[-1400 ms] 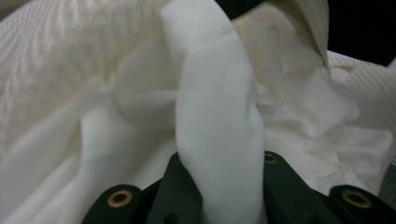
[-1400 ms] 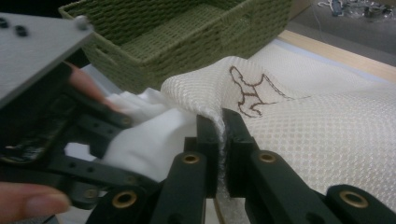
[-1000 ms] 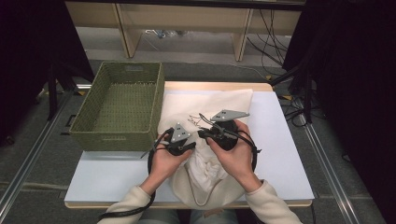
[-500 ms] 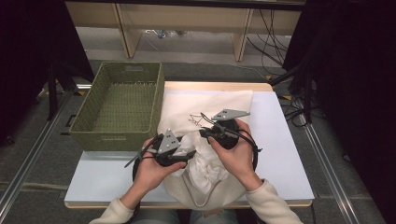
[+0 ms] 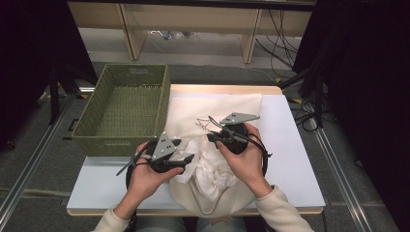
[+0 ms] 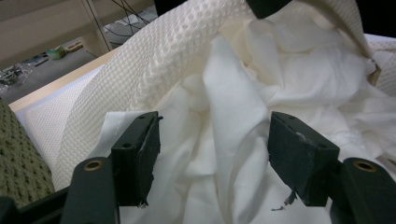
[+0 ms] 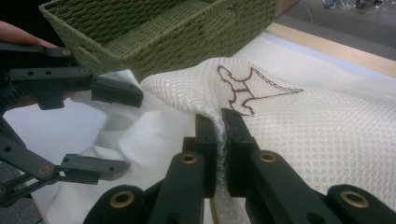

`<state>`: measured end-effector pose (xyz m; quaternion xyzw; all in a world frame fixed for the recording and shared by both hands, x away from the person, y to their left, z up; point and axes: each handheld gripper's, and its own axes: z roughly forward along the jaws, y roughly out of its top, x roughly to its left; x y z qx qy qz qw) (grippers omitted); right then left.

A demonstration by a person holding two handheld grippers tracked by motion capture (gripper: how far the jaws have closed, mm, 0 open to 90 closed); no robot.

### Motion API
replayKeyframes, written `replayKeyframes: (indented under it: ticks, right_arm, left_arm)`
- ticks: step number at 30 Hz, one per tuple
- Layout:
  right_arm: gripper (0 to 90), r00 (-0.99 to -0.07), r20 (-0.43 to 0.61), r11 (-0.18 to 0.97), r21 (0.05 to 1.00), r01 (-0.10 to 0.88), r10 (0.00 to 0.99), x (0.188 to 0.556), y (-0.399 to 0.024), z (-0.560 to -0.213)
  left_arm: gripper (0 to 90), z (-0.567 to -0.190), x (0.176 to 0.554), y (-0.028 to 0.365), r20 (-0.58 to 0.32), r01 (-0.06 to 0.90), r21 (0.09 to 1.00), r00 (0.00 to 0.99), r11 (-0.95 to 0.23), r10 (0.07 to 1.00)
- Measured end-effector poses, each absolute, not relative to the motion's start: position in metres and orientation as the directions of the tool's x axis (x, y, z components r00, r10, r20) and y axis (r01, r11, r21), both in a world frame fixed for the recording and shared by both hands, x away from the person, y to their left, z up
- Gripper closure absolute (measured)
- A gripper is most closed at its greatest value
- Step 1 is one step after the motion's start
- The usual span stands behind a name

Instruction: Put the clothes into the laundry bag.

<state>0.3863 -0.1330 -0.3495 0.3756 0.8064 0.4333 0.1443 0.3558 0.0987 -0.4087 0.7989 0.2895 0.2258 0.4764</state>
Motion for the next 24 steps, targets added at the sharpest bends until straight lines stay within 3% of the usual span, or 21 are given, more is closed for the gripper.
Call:
replayKeyframes:
  ticks: [7, 10, 17, 18, 24]
  right_arm:
    - [86.8, -0.677, 0.094, 0.342, 0.807, 0.481, 0.730, 0.386, -0.133, -0.350]
    - [86.8, -0.685, 0.091, 0.348, 0.809, 0.474, 0.723, 0.387, -0.133, -0.350]
    - [86.8, -0.689, 0.078, 0.359, 0.808, 0.467, 0.721, 0.388, -0.133, -0.350]
    - [86.8, -0.683, 0.092, 0.349, 0.806, 0.479, 0.725, 0.386, -0.132, -0.351]
    - [86.9, -0.691, 0.074, 0.360, 0.811, 0.461, 0.719, 0.388, -0.133, -0.350]
  left_arm:
    - [38.9, -0.422, 0.366, 0.100, 0.126, 0.252, 0.849, 0.757, -0.464, 0.641]
    - [39.8, -0.429, 0.370, 0.097, 0.093, 0.276, 0.849, 0.763, -0.452, 0.640]
    - [55.9, -0.447, 0.379, 0.085, 0.072, 0.308, 0.815, 0.786, -0.490, 0.613]
    - [62.8, -0.450, 0.380, 0.080, 0.058, 0.327, 0.806, 0.786, -0.493, 0.615]
    - [81.6, -0.445, 0.381, 0.074, 0.031, 0.344, 0.814, 0.779, -0.468, 0.626]
